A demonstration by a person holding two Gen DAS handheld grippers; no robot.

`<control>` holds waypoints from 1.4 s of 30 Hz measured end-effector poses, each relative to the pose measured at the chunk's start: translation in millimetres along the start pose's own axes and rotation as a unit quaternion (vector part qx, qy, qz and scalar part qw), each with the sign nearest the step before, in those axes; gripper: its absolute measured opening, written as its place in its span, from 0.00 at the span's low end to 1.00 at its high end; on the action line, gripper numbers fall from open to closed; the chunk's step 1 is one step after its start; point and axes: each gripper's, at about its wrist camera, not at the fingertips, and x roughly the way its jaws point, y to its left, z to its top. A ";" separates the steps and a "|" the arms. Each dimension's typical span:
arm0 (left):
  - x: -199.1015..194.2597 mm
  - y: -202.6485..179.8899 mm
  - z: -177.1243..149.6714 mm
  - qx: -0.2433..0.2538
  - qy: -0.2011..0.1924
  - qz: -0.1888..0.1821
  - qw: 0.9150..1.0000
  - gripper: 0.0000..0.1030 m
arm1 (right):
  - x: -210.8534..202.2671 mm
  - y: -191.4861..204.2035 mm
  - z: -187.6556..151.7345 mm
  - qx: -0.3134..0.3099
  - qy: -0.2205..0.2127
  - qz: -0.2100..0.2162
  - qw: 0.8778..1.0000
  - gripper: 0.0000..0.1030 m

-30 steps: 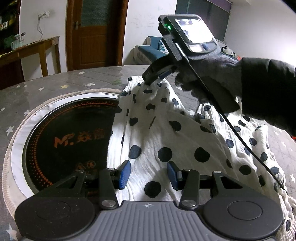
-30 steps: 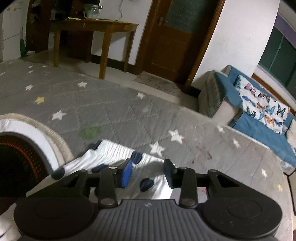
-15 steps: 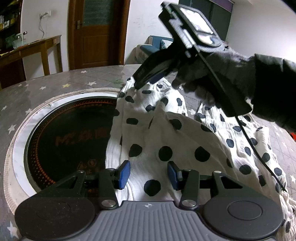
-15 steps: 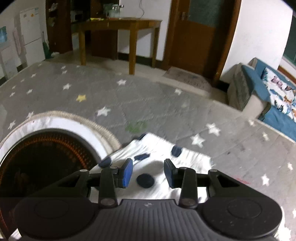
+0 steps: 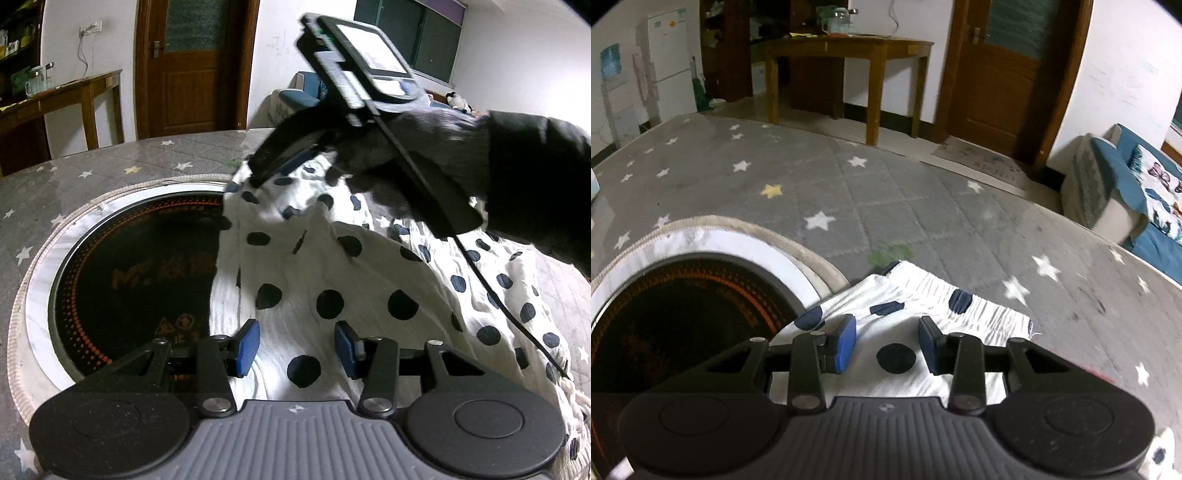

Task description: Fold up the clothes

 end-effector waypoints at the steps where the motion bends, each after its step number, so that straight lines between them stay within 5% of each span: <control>1: 0.0 -0.4 -0.1 0.000 0.000 0.001 1.000 0.47 | 2.7 3.5 2.1 -0.003 -0.003 0.005 1.000 0.39; 10: -2.8 -0.3 -1.3 0.001 0.004 0.017 1.000 0.47 | -21.6 9.4 18.1 -0.005 -0.044 0.056 0.997 0.44; 19: -6.3 -2.7 0.0 -0.002 0.004 0.029 1.000 0.48 | -115.7 -91.0 -48.1 0.066 -0.036 -0.056 0.996 0.44; 25: -16.2 -11.5 2.3 0.001 -0.007 0.034 0.999 0.50 | -156.2 -173.5 -131.0 0.191 -0.024 -0.131 0.972 0.44; 32: -29.8 -40.9 2.2 0.026 -0.014 0.014 0.999 0.53 | -172.0 -224.1 -195.6 0.327 -0.055 -0.094 0.939 0.45; 40: -38.8 -71.1 -5.6 0.050 -0.006 -0.013 0.999 0.55 | -166.5 -246.4 -198.6 0.387 -0.086 -0.060 0.916 0.43; 42: -38.6 -79.7 -8.5 0.058 0.000 -0.028 0.998 0.55 | -160.5 -246.8 -193.0 0.375 -0.074 -0.064 0.922 0.42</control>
